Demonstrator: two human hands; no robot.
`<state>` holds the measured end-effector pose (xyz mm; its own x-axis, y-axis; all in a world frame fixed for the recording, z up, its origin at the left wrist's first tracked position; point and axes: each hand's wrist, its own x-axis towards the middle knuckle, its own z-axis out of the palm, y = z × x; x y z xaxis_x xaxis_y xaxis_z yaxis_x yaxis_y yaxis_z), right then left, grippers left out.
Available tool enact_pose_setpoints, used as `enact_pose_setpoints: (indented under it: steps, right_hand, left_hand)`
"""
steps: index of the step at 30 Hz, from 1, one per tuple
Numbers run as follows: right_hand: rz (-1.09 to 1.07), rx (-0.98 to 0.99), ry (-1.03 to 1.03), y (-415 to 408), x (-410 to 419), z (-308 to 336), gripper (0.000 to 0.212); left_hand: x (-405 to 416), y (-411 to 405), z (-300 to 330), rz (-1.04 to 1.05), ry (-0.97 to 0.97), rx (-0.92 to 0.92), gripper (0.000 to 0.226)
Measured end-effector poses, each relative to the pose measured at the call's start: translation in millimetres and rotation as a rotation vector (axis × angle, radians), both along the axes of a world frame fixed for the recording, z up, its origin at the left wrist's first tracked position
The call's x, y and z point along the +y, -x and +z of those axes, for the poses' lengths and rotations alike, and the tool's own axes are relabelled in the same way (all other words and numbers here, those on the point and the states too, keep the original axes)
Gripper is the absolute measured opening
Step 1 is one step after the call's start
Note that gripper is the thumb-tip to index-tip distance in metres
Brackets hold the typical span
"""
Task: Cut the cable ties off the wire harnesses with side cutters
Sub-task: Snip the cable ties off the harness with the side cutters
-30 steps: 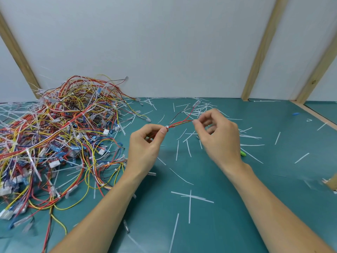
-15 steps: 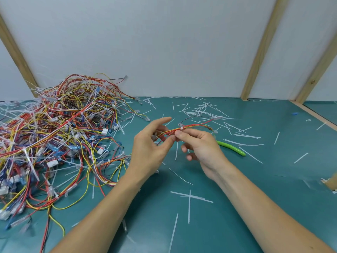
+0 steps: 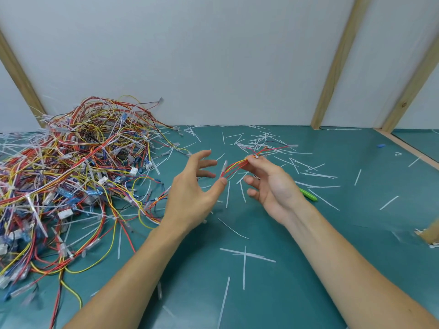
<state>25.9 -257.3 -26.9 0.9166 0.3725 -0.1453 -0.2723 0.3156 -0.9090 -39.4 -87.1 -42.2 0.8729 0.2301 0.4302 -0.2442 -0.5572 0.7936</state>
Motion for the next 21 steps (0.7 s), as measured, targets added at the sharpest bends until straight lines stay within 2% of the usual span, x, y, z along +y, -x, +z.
enact_pose_setpoints:
  steps: [3,7,10,12,16,21]
  right_hand:
    - [-0.035,0.050,-0.091,-7.0,-8.6,1.6,0.008]
    - [-0.082,0.107,-0.180,-14.9,-17.4,1.4,0.008]
    - [-0.102,0.103,-0.182,-16.4,-18.9,-1.4,0.008]
    - [-0.094,0.041,-0.100,-16.4,-17.3,-3.2,0.010]
    - [-0.013,-0.183,0.215,-9.0,-6.5,-5.9,0.009]
    - [-0.018,-0.356,0.306,4.5,8.6,-10.8,0.009]
  left_hand:
    - [0.8,-0.6,-3.3,-0.003,-0.092,0.078,0.023]
    - [0.9,-1.6,-6.5,-0.049,-0.214,0.181,0.020]
    - [1.7,-3.5,-9.0,-0.073,-0.235,0.180,0.013]
    - [2.3,-4.3,-9.7,-0.049,-0.196,0.147,0.014]
    - [3.3,-5.1,-10.2,-0.004,-0.118,0.034,0.012]
    - [1.9,-5.2,-11.2,-0.005,-0.102,-0.046,0.011]
